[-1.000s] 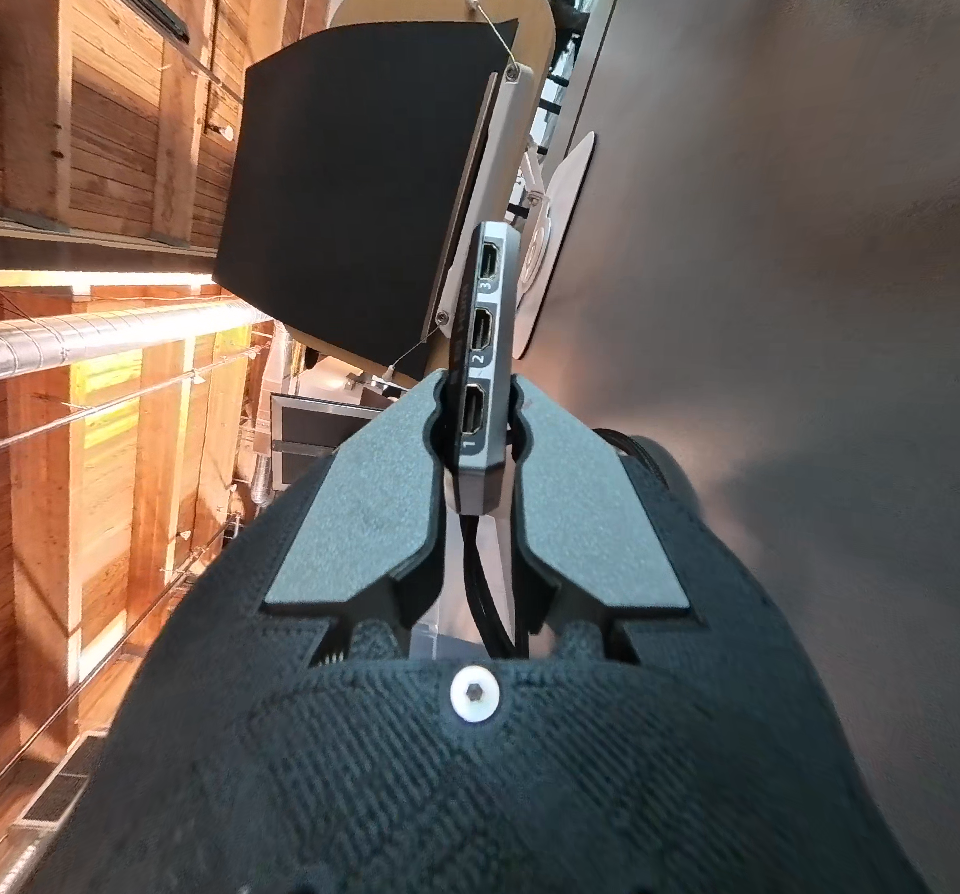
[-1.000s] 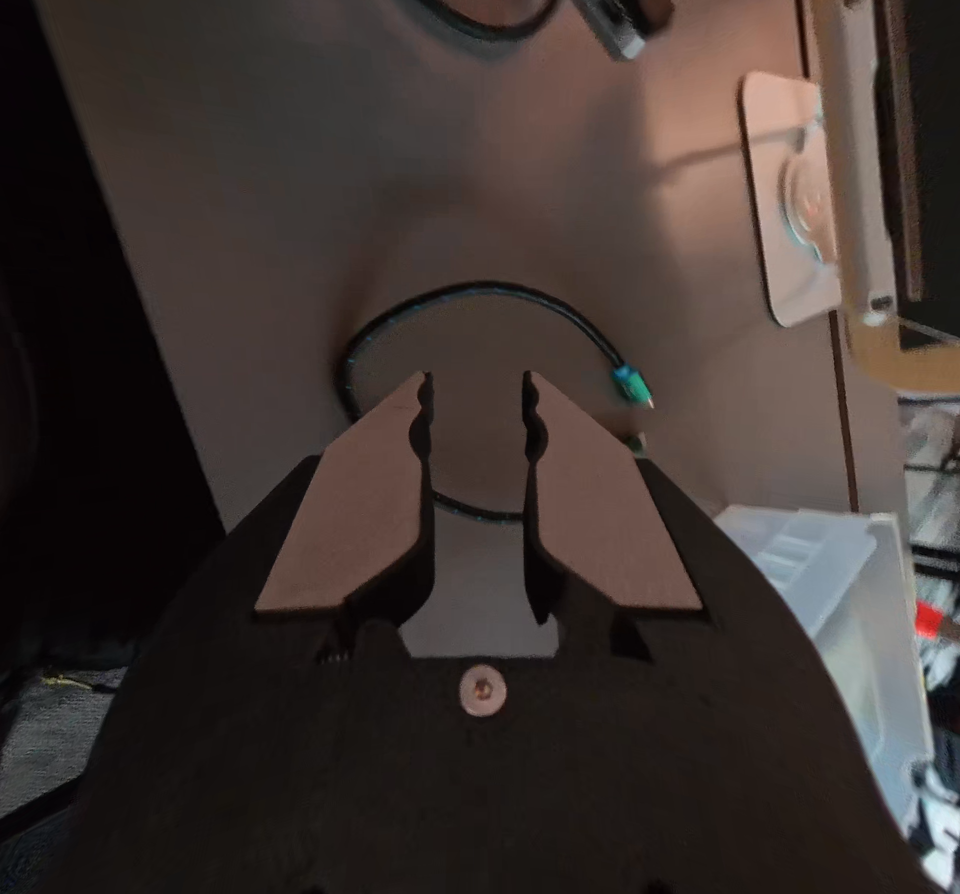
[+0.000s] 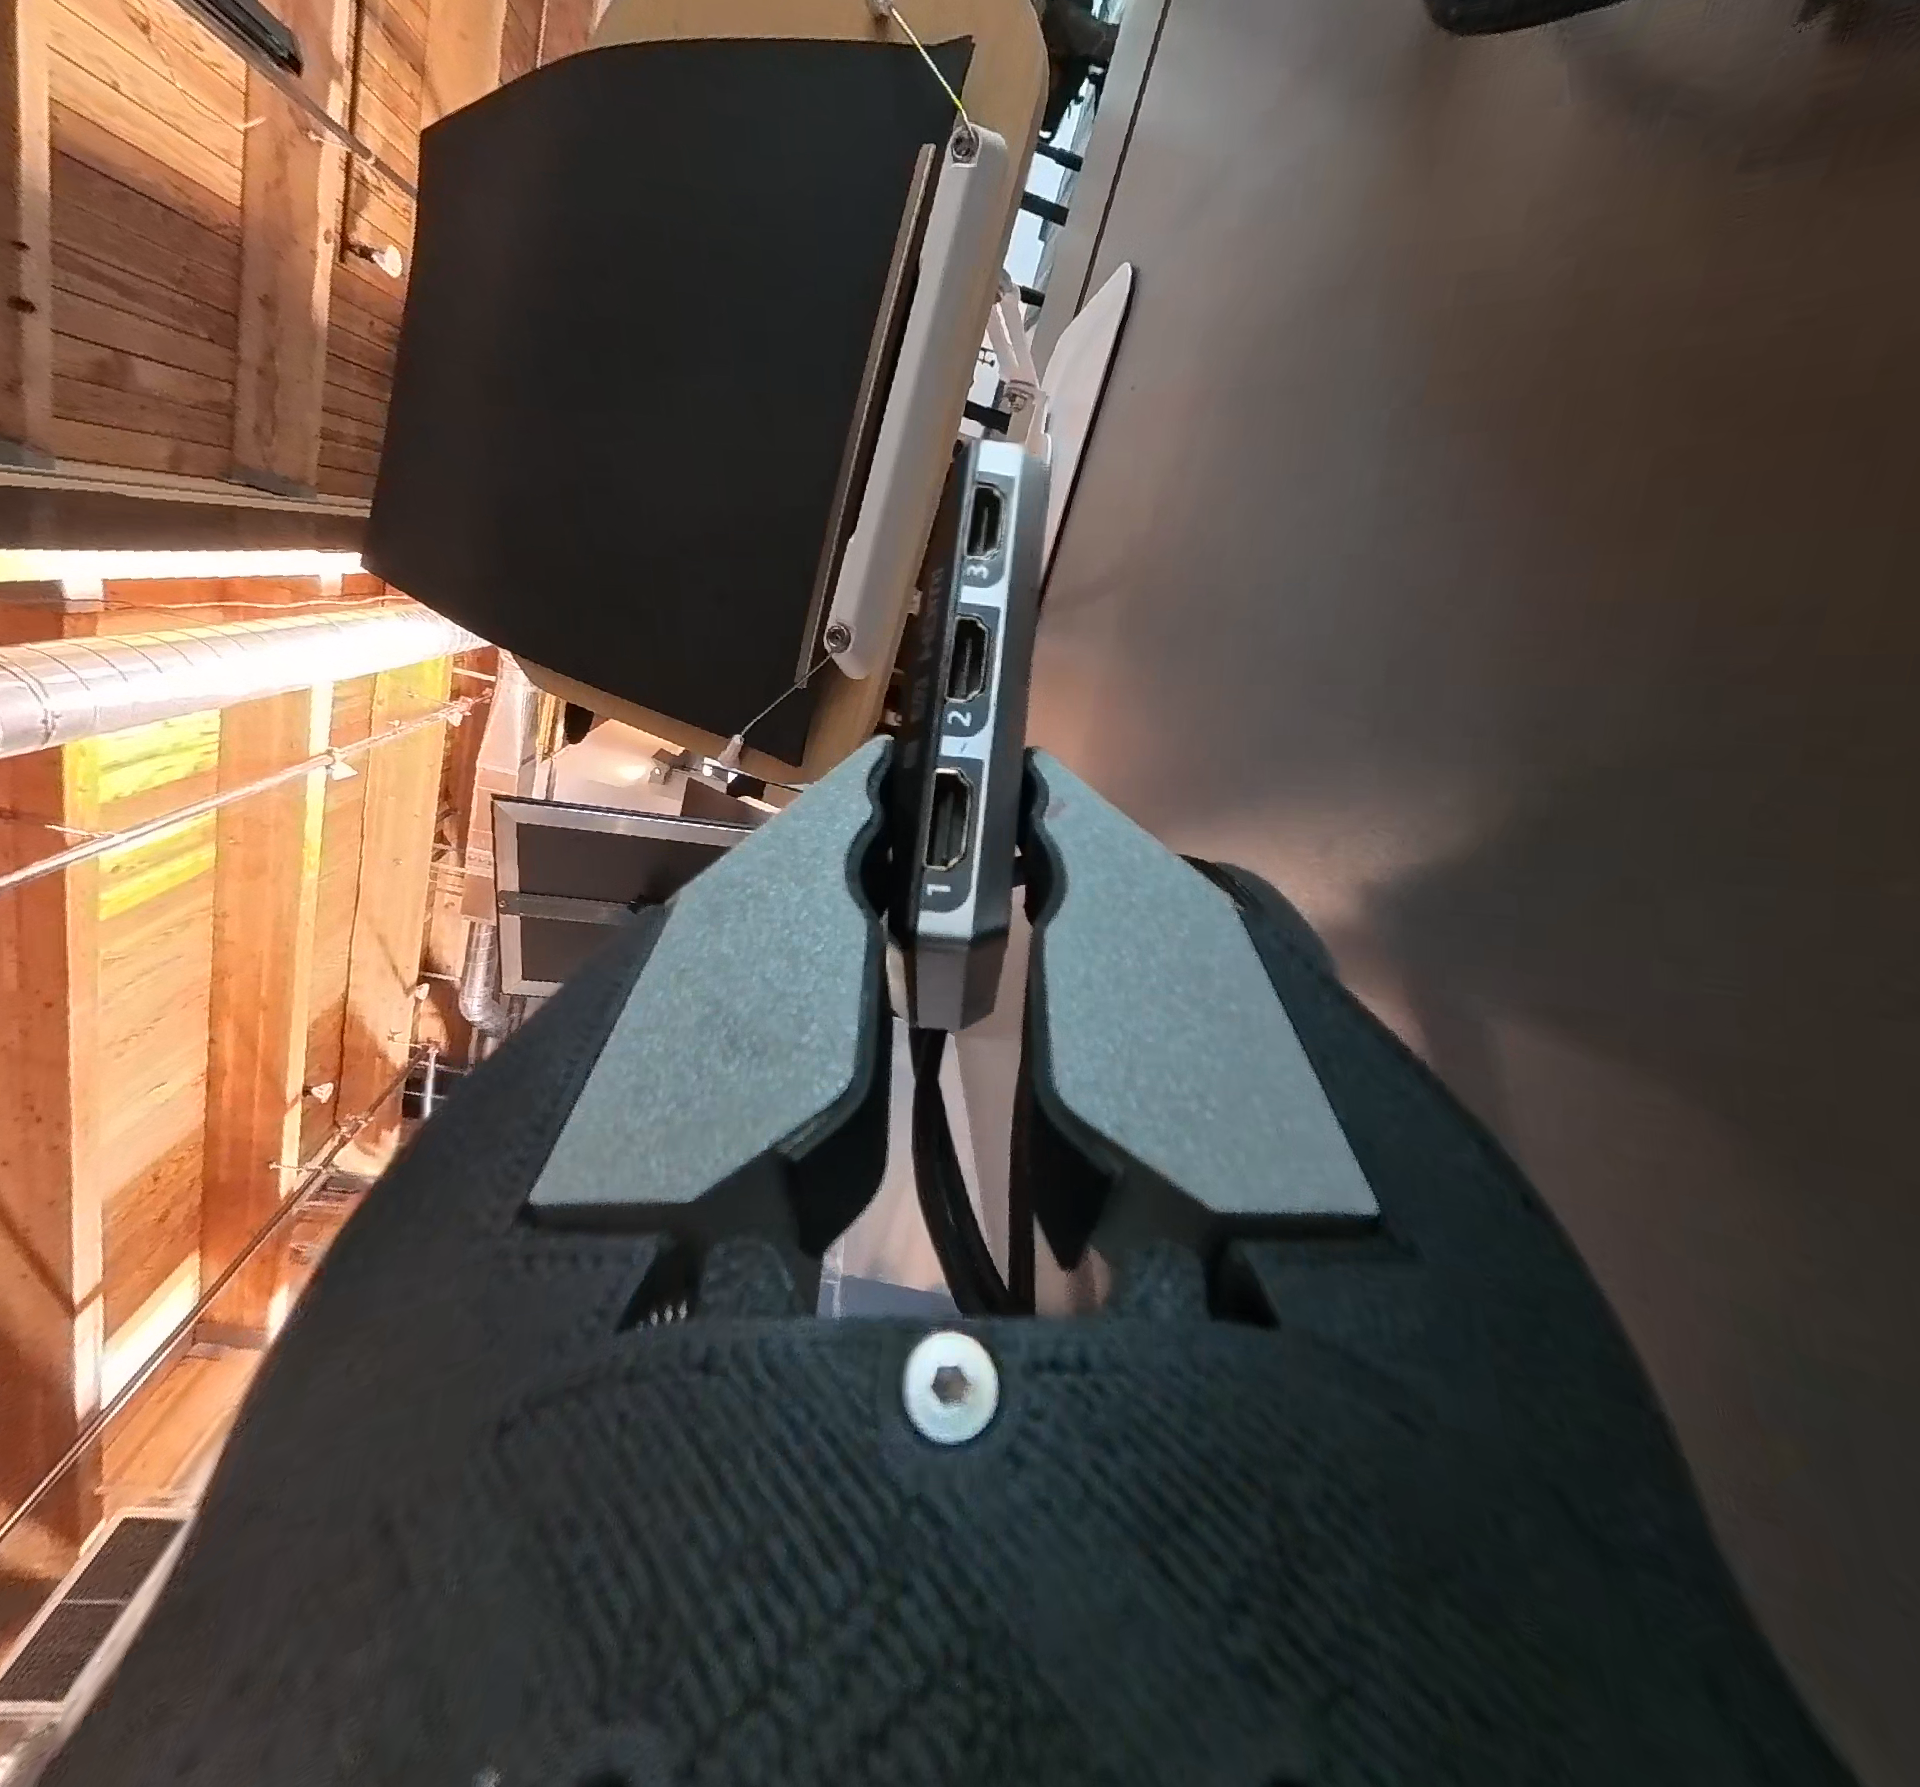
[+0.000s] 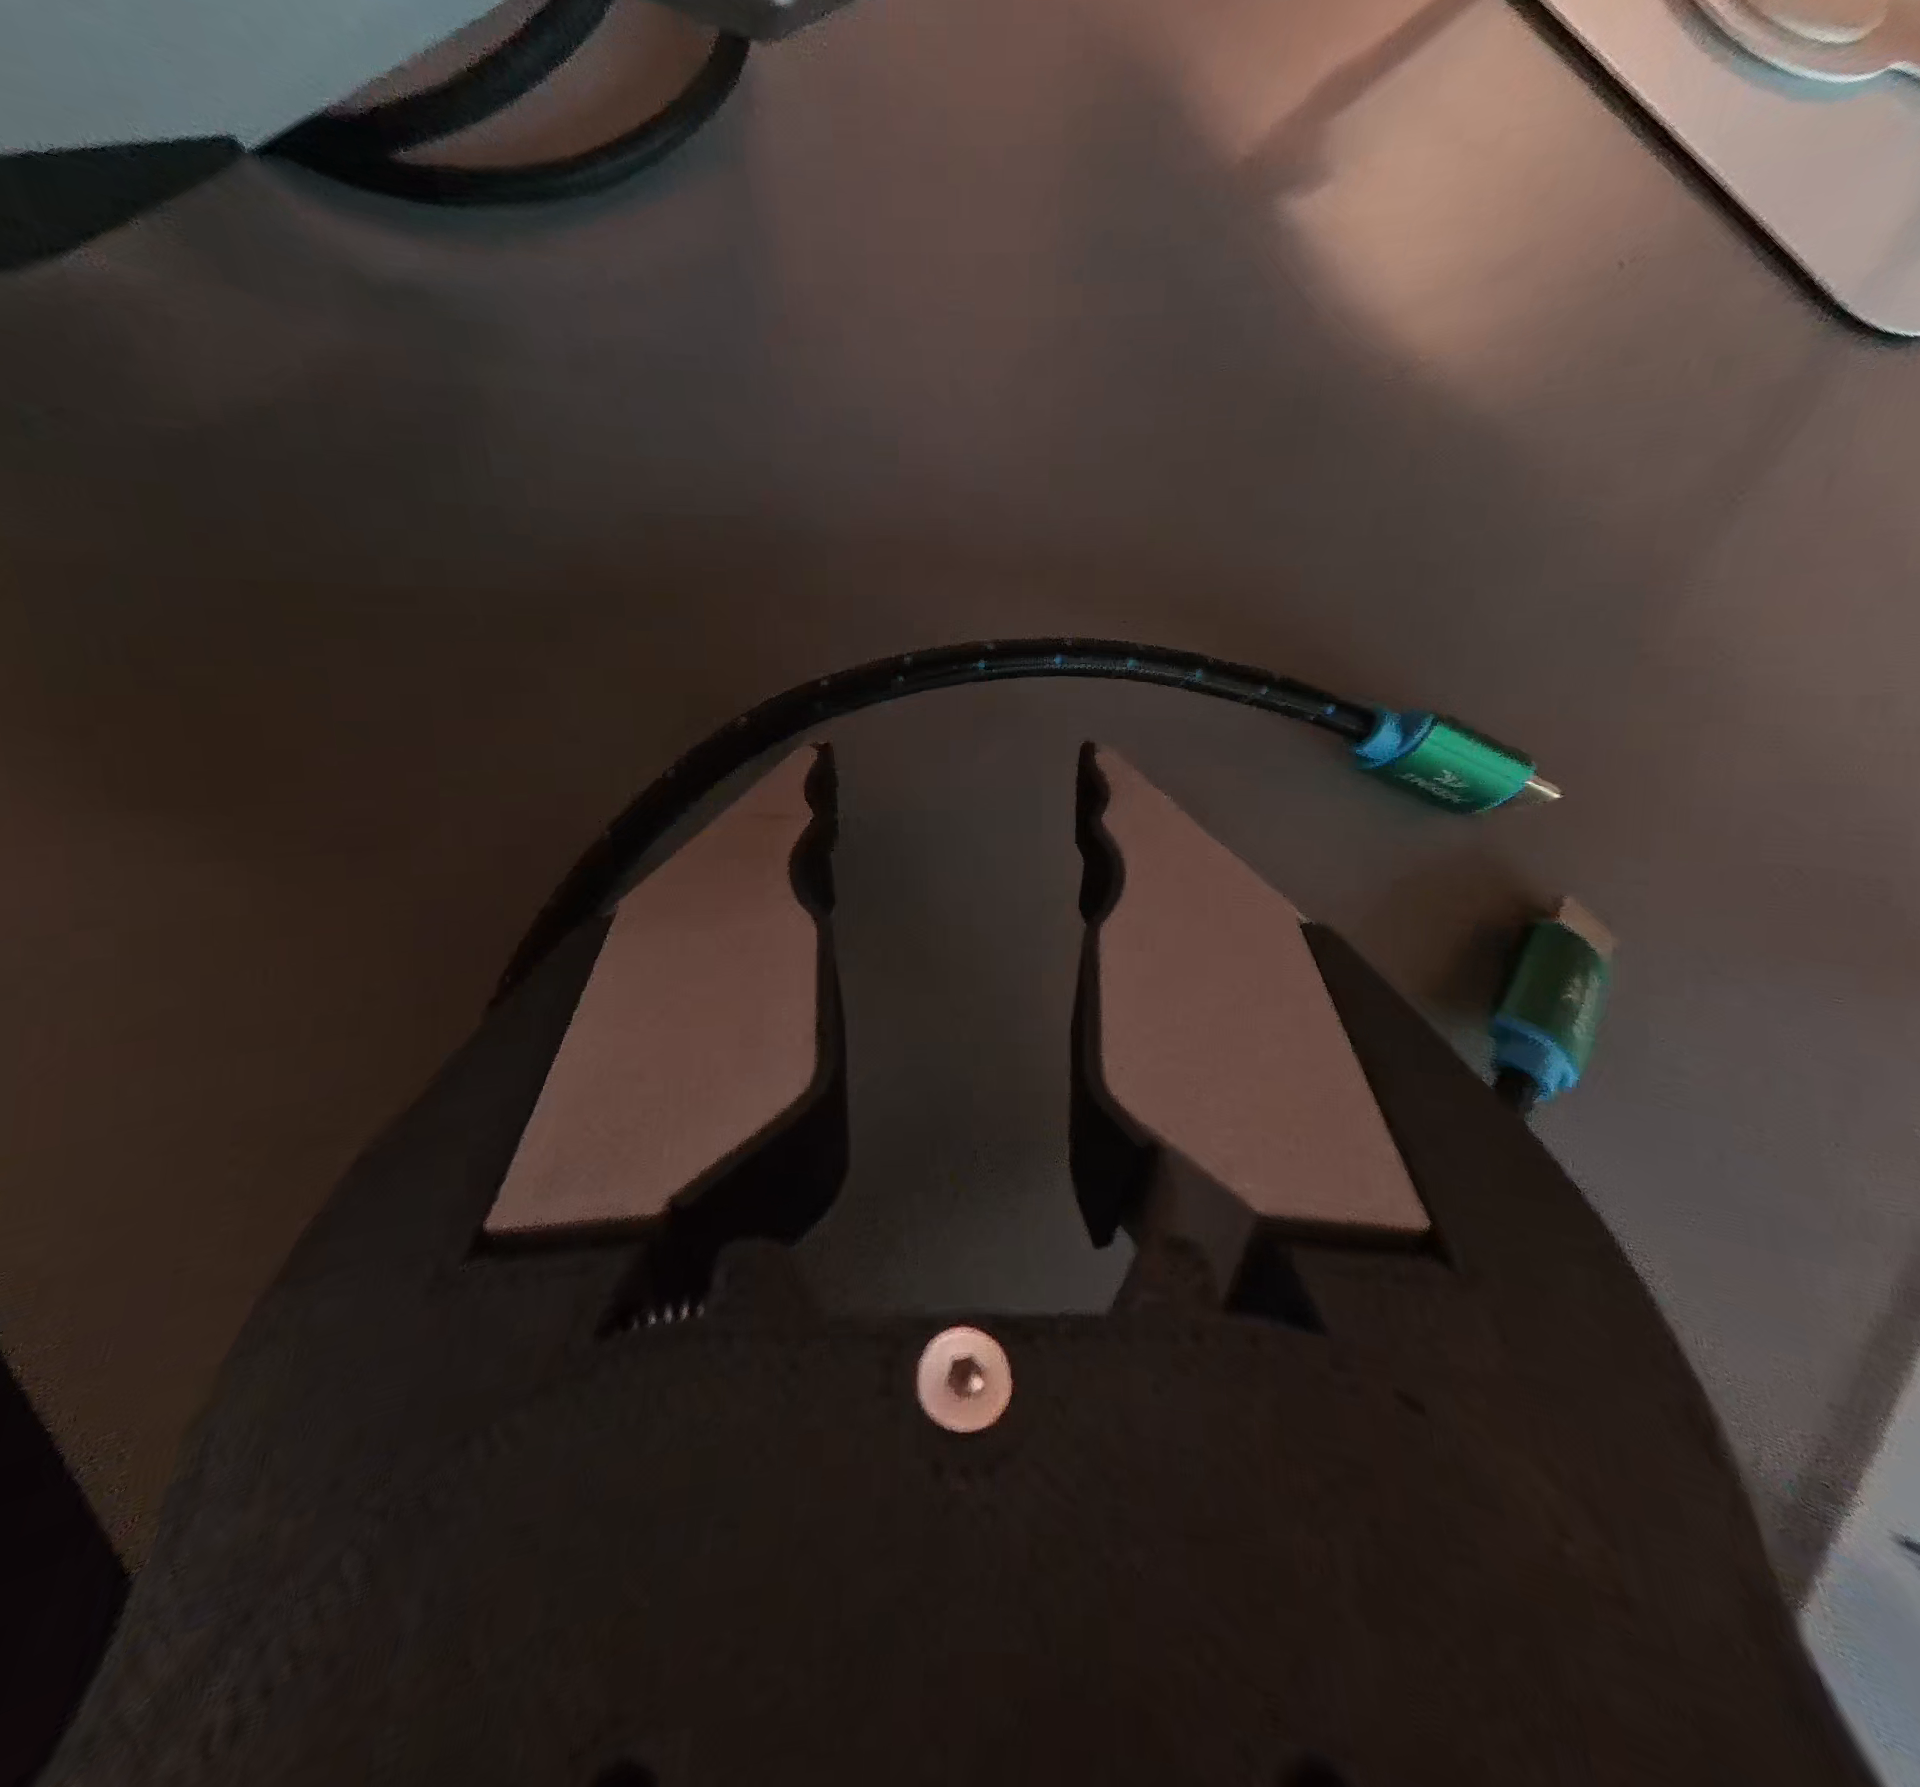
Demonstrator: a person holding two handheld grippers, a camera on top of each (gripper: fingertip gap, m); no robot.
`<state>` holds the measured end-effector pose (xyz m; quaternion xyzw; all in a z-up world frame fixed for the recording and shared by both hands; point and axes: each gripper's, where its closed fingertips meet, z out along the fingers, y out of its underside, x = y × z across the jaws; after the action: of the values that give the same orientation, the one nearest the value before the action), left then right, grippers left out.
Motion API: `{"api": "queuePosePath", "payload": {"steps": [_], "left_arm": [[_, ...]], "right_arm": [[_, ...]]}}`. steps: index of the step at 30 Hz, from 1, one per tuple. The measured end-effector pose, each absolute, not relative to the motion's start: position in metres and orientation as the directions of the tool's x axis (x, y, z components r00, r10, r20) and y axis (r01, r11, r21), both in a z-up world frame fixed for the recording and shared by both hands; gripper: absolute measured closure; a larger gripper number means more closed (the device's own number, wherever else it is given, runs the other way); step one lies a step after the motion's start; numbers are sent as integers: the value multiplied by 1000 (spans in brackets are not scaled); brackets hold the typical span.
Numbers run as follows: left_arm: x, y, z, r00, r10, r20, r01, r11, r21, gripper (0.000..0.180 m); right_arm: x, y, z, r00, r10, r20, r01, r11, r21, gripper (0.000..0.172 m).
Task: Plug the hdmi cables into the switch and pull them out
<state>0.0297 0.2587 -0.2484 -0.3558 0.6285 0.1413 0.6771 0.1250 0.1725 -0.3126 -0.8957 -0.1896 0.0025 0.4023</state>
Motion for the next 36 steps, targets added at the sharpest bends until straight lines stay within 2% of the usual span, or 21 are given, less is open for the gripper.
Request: {"api": "queuePosePath", "payload": {"steps": [5,18,24,28,36], "left_arm": [[30,259,-250,176,-289,-941,-635,697,-333,162],[31,257,-252,159,-265,-951,-642,704,-303,161],[32,256,-251,162,-275,-948,-632,709,-313,162],[32,255,-252,154,-266,-952,-636,711,-301,161],[32,255,-253,152,-263,-953,-636,711,-298,161]], "right_arm": [[129,176,-314,937,332,106,300,-612,-732,119],[124,178,-312,917,370,151,354,-578,-735,122],[110,176,-308,876,462,138,396,-525,-754,111],[112,178,-296,885,435,167,379,-466,-800,118],[117,181,-295,893,399,208,392,-465,-794,116]]}}
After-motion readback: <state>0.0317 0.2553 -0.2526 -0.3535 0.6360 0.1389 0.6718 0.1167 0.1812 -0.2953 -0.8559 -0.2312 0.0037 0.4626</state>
